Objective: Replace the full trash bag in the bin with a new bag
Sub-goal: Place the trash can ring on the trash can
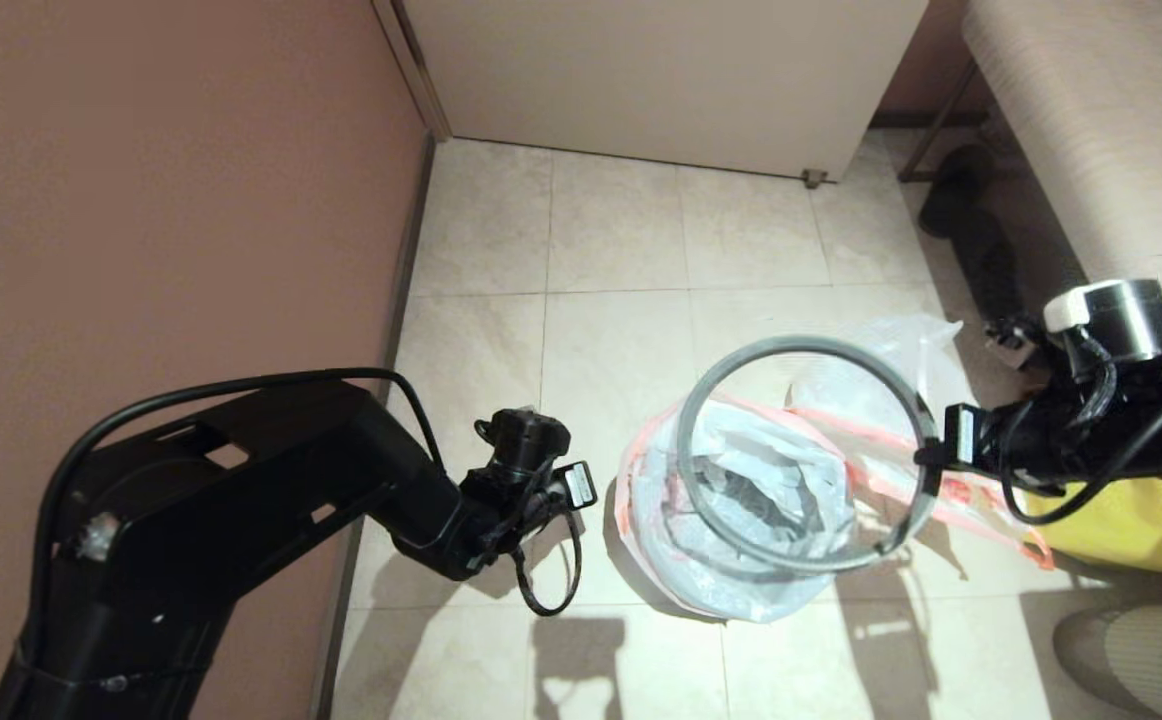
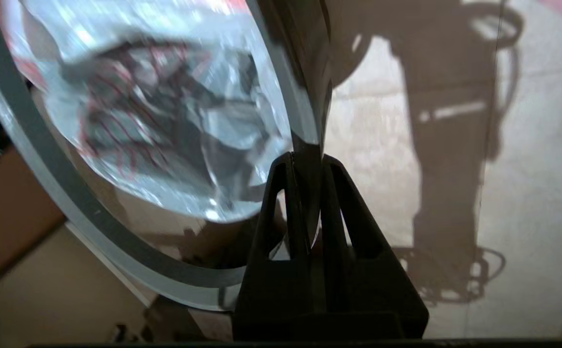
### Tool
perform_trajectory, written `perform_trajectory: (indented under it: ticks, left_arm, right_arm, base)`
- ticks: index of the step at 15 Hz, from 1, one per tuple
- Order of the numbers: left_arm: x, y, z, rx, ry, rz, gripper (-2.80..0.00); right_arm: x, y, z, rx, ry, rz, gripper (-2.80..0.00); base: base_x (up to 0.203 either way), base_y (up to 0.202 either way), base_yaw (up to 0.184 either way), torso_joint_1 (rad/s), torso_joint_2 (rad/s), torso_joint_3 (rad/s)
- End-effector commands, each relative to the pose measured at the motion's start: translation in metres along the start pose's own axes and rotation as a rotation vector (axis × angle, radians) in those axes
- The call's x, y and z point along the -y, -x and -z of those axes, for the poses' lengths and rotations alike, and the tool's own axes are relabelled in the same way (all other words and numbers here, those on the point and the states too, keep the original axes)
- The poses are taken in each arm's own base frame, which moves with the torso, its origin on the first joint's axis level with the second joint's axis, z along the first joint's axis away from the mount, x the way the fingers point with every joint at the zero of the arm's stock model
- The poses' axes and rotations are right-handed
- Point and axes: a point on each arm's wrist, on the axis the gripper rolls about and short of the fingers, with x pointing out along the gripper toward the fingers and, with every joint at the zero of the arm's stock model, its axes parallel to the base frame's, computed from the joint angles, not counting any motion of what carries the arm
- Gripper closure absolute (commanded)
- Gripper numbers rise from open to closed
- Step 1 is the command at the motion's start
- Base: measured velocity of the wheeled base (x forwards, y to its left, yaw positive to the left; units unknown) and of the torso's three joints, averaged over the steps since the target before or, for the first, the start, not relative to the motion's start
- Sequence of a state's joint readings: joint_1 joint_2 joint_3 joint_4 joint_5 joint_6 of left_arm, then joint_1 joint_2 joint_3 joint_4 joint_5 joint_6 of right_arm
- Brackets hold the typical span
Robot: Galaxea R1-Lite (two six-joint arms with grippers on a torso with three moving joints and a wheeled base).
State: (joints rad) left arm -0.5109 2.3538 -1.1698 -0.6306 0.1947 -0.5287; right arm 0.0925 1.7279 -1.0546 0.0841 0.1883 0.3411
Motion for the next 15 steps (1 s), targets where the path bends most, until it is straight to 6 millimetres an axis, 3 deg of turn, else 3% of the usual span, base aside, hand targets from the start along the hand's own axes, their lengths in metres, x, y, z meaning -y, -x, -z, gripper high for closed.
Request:
perform_trajectory:
  ticks: [1,4,9,12,15]
  left_arm:
    - [-0.001,-0.003,0.001,0.002,0.004,-0.006,0.0]
    - [-0.002,-0.004,0.003,0.0,-0.002,-0.013,0.0]
    - [-0.001,-0.004,0.004,-0.002,-0.003,-0.012,0.0]
    - [-0.001,-0.003,0.005,-0.005,-0.005,-0.013,0.0]
    - [-0.001,-0.002,0.005,-0.004,-0.005,-0.014,0.0]
  right_arm:
    - [0.008,-0.011,0.024,-0.084,0.016,0.012,0.0]
    - [0.011,-0.047,0.042,-0.103,0.076,-0.011,0.0]
    - [-0.014,-0.053,0.057,-0.144,0.121,-0.065,0.0]
    - [-0.021,-0.071,0.063,-0.145,0.107,-0.072,0.0]
    - [-0.015,-0.098,0.06,-0.042,0.113,-0.009,0.0]
  base:
    - [0.0,0.0,0.0,0.0,0.0,0.0]
    - [0.0,0.0,0.0,0.0,0.0,0.0]
    - [0.0,0.0,0.0,0.0,0.0,0.0]
    - [0.0,0.0,0.0,0.0,0.0,0.0]
    - [0.0,0.0,0.0,0.0,0.0,0.0]
